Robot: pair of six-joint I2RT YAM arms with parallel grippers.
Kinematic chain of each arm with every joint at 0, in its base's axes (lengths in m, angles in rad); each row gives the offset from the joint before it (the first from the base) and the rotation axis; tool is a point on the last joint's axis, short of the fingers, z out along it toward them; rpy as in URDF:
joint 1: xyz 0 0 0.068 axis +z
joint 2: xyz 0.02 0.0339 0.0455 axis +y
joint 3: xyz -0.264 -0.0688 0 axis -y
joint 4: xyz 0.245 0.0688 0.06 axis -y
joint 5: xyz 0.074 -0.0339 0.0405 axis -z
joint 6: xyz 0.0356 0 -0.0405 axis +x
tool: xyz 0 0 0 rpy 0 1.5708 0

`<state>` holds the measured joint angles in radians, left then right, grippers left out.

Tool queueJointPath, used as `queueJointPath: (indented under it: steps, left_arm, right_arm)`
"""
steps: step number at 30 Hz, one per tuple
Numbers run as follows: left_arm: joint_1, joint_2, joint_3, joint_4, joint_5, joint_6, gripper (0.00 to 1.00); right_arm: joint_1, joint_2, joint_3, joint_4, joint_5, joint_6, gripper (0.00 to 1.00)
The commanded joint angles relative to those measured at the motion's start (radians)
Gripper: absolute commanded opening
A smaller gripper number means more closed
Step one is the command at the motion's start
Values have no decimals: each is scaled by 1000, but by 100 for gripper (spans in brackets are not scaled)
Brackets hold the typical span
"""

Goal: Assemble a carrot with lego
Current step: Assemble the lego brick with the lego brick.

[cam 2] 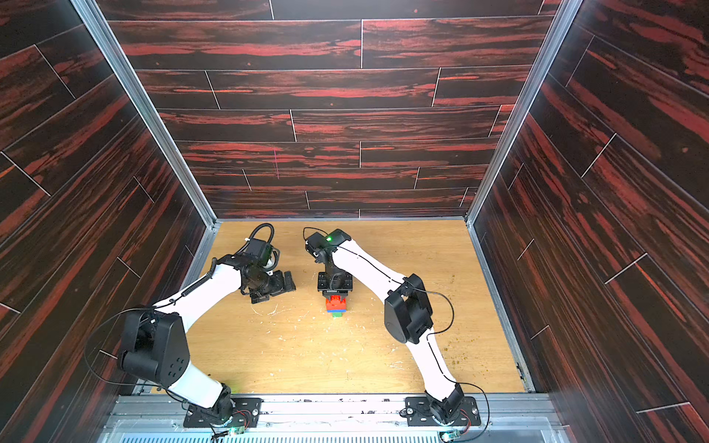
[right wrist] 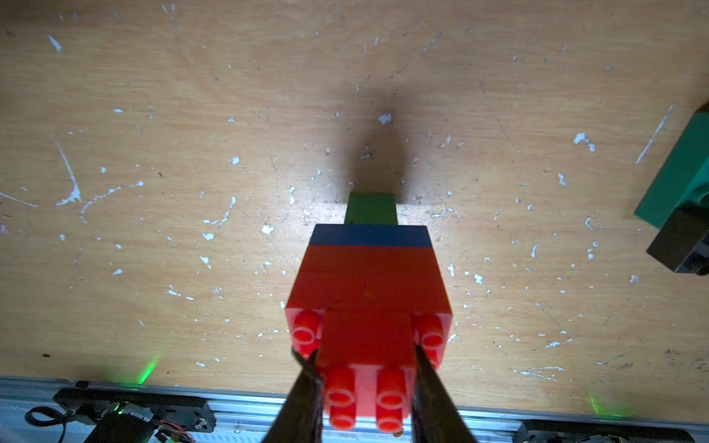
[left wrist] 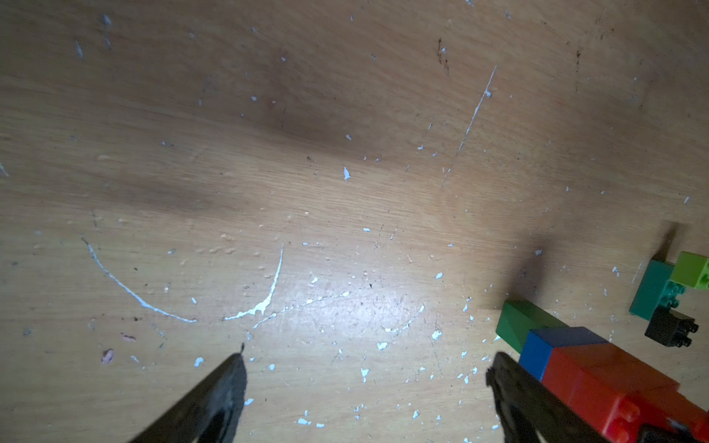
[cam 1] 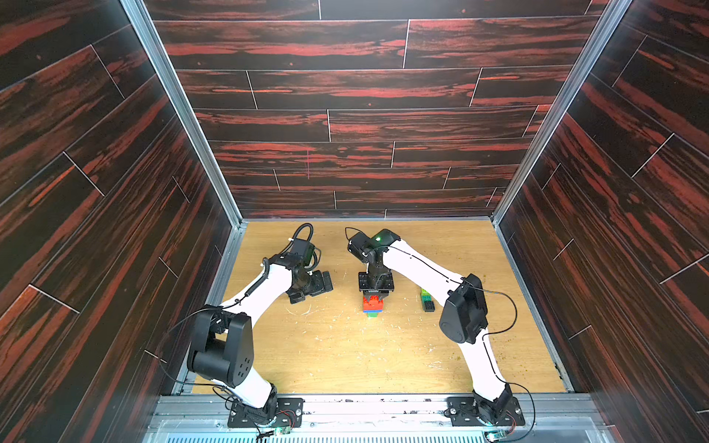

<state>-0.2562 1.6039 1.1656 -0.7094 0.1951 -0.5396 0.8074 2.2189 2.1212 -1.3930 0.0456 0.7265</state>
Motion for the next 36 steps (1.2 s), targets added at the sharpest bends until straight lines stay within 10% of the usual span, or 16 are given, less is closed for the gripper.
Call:
queueJointPath:
  steps: [1,36]
  left_arm:
    - [5,-16,26,-17,-1,-2,100]
    - [6,-45,9,-16,1,-6,100]
  right_arm:
    - [3,-7,-29,0,34,8,32]
    - [19,-74,-26,-12,28,7,46]
